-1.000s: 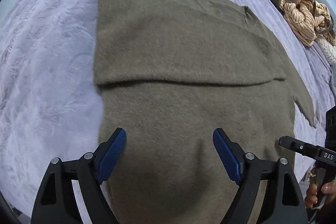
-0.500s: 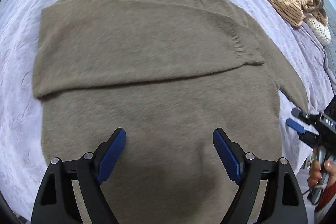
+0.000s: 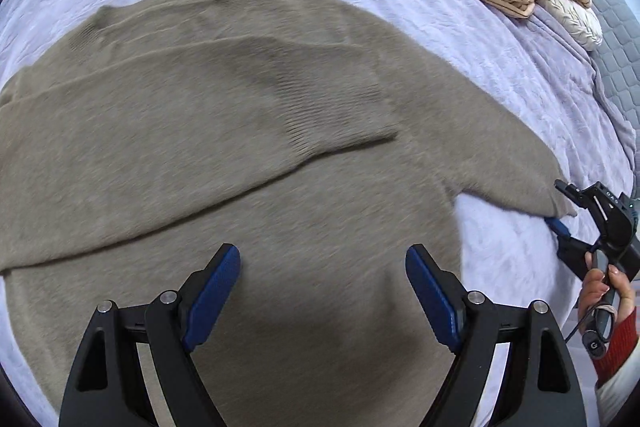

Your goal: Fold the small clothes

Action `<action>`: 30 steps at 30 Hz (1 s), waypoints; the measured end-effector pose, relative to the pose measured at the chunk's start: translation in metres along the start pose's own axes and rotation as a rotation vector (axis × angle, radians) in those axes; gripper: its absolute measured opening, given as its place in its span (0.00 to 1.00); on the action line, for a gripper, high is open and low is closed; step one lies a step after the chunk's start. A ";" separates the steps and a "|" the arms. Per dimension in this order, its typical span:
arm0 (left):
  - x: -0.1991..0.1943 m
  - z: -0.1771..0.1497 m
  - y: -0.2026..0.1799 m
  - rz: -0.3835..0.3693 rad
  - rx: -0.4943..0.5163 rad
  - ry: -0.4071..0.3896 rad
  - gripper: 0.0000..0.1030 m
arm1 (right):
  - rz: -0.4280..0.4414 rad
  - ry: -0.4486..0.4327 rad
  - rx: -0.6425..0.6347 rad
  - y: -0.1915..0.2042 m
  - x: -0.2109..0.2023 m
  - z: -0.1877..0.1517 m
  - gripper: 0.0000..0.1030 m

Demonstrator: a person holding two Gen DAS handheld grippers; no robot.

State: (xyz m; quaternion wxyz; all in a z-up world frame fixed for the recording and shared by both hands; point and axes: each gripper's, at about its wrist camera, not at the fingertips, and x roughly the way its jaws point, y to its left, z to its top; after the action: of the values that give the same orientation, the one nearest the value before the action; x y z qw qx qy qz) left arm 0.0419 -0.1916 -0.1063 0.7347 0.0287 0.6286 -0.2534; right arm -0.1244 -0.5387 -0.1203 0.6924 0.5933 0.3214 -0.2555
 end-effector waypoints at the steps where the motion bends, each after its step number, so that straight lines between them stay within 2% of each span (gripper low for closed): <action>1: 0.002 0.003 -0.006 -0.002 0.006 -0.006 0.83 | 0.019 -0.004 0.017 -0.002 0.000 0.005 0.51; 3: 0.008 0.013 -0.019 0.002 0.022 -0.022 0.83 | 0.073 -0.006 0.063 -0.001 0.008 0.010 0.50; 4: 0.009 0.017 -0.023 0.006 0.028 -0.031 0.83 | 0.102 -0.003 0.079 0.000 0.011 0.012 0.39; 5: 0.012 0.022 -0.029 0.010 0.034 -0.042 0.83 | 0.134 0.007 0.089 0.003 0.014 0.015 0.21; 6: 0.014 0.027 -0.034 0.016 0.041 -0.056 0.83 | 0.166 0.017 0.091 0.004 0.014 0.019 0.14; 7: 0.017 0.032 -0.041 0.023 0.048 -0.072 0.83 | 0.205 0.024 0.090 0.010 0.016 0.021 0.11; 12: 0.044 0.055 -0.076 0.051 0.102 -0.129 0.83 | 0.381 0.057 0.064 0.037 0.015 0.027 0.09; 14: 0.062 0.055 -0.088 0.085 0.158 -0.099 0.83 | 0.455 0.079 0.047 0.053 0.015 0.026 0.09; 16: 0.076 0.050 -0.098 0.163 0.254 -0.090 0.85 | 0.502 0.109 -0.009 0.078 0.016 0.021 0.09; 18: 0.072 0.048 -0.100 0.153 0.281 -0.100 0.85 | 0.527 0.143 -0.077 0.103 0.018 0.013 0.09; 22: 0.040 0.048 -0.070 0.036 0.172 -0.109 0.85 | 0.550 0.201 -0.234 0.158 0.026 -0.012 0.09; 27: -0.009 0.043 -0.020 0.031 0.116 -0.216 0.85 | 0.527 0.288 -0.469 0.226 0.048 -0.063 0.09; 30: -0.028 0.039 0.019 0.060 0.059 -0.234 0.85 | 0.515 0.355 -0.585 0.258 0.068 -0.103 0.10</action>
State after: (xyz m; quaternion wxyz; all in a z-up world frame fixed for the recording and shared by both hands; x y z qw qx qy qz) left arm 0.0826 -0.1797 -0.0770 0.8092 0.0395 0.5296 -0.2512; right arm 0.0956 -0.3929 -0.0112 0.8066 0.4677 0.3359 0.1337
